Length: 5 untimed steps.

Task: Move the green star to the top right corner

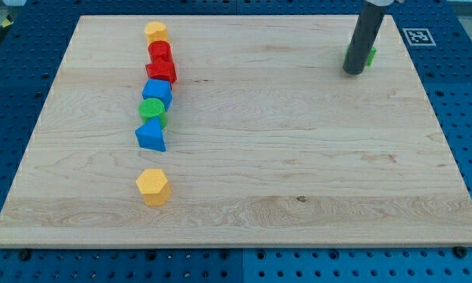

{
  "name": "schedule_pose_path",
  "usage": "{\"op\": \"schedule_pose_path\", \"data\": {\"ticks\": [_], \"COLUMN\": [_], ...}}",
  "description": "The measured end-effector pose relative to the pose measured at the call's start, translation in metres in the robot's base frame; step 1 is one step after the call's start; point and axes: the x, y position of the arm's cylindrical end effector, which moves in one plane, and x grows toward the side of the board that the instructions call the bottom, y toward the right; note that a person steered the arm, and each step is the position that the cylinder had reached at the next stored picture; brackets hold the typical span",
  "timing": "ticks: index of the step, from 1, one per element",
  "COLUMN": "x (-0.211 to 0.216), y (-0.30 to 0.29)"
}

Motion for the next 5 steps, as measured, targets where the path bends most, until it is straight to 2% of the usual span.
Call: {"op": "schedule_pose_path", "data": {"ticks": [5], "x": [-0.063], "y": [0.055]}}
